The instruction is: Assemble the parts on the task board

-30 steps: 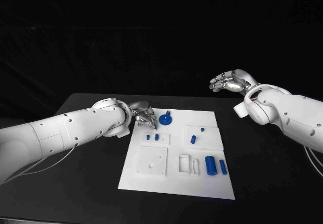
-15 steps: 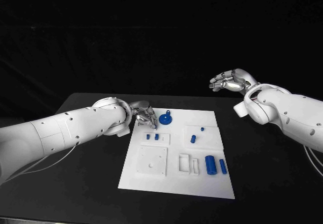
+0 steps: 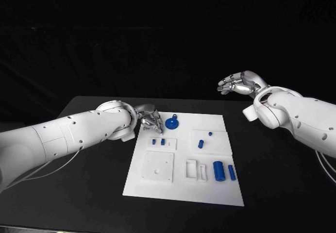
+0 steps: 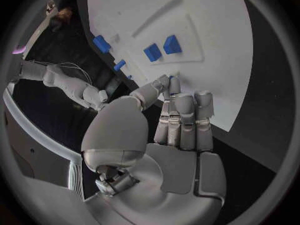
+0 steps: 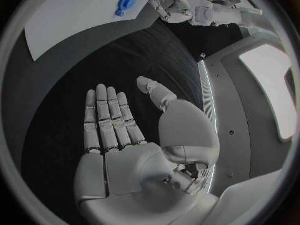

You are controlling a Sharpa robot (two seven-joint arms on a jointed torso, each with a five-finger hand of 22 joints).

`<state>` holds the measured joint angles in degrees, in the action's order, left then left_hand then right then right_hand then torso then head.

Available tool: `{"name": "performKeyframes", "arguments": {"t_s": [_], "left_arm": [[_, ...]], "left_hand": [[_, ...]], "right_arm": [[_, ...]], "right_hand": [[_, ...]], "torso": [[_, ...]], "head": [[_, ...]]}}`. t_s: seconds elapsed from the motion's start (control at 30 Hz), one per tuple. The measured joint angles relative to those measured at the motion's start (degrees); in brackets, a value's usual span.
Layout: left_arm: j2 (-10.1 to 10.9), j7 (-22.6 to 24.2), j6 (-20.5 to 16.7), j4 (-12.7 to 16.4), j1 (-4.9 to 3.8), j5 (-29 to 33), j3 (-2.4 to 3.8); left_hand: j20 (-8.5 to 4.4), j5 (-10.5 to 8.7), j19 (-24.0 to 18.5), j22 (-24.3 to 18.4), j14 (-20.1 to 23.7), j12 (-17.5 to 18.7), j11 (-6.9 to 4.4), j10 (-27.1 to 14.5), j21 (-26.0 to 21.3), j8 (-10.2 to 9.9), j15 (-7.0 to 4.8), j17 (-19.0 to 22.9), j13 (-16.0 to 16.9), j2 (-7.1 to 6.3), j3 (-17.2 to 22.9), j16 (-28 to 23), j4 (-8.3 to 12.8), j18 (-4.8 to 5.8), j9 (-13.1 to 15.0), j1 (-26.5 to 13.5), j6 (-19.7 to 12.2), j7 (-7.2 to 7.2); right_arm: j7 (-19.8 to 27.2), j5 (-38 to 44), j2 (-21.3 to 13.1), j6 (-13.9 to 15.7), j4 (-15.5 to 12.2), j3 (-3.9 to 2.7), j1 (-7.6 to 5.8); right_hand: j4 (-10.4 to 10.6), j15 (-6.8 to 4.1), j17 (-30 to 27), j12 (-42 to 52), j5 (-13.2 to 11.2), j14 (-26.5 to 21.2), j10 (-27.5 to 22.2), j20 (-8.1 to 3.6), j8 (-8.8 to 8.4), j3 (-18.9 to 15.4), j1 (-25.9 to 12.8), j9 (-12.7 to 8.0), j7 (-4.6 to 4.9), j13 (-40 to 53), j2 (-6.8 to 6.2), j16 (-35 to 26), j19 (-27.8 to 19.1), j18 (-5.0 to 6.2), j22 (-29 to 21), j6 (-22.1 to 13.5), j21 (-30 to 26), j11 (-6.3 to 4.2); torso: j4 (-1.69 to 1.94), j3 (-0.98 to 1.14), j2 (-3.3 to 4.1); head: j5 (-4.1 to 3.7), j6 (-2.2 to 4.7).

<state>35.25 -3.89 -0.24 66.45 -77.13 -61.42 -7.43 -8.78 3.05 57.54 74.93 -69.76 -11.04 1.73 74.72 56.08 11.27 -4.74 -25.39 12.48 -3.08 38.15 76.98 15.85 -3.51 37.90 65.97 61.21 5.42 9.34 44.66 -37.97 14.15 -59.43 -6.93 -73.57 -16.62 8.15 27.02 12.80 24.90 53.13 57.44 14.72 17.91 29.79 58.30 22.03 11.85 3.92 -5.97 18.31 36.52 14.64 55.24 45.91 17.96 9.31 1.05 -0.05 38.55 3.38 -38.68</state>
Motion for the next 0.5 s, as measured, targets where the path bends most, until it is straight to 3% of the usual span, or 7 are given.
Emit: {"name": "performKeyframes", "arguments": {"t_s": [0.23,0.5], "left_arm": [[-0.11,-0.12,0.71,-0.26,-0.07,0.24,0.06],[-0.09,-0.24,1.32,-0.46,-0.09,1.63,0.07]], "left_hand": [[0.01,0.0,0.0,0.0,0.0,0.7,0.0,0.0,0.0,-0.03,0.0,0.0,0.04,0.52,-0.01,0.0,0.0,0.0,-0.09,-0.36,0.0,0.0],[0.12,-0.01,-0.11,-0.01,0.3,1.96,0.44,-0.45,0.0,-0.46,0.31,0.0,0.04,1.48,0.38,0.0,-0.44,0.0,-0.25,-0.71,-1.3,1.21]], "right_arm": [[0.01,0.0,-0.04,0.0,0.01,0.0,0.0],[0.01,0.0,-0.09,0.0,0.01,0.02,0.0]], "right_hand": [[0.0,0.0,0.0,0.0,-0.03,0.0,0.2,0.0,0.0,0.0,0.0,0.0,0.0,0.0,0.0,0.0,0.0,0.0,-0.01,0.0,0.0,0.2],[0.0,0.0,-0.01,0.0,-0.04,0.0,0.21,0.0,0.0,0.0,0.0,0.0,0.0,0.0,0.0,0.0,0.0,0.01,-0.01,0.0,0.0,0.21]], "torso": [[-0.02,0.01,-0.01],[-0.01,0.03,-0.01]], "head": [[0.02,-0.06],[0.01,-0.07]]}}
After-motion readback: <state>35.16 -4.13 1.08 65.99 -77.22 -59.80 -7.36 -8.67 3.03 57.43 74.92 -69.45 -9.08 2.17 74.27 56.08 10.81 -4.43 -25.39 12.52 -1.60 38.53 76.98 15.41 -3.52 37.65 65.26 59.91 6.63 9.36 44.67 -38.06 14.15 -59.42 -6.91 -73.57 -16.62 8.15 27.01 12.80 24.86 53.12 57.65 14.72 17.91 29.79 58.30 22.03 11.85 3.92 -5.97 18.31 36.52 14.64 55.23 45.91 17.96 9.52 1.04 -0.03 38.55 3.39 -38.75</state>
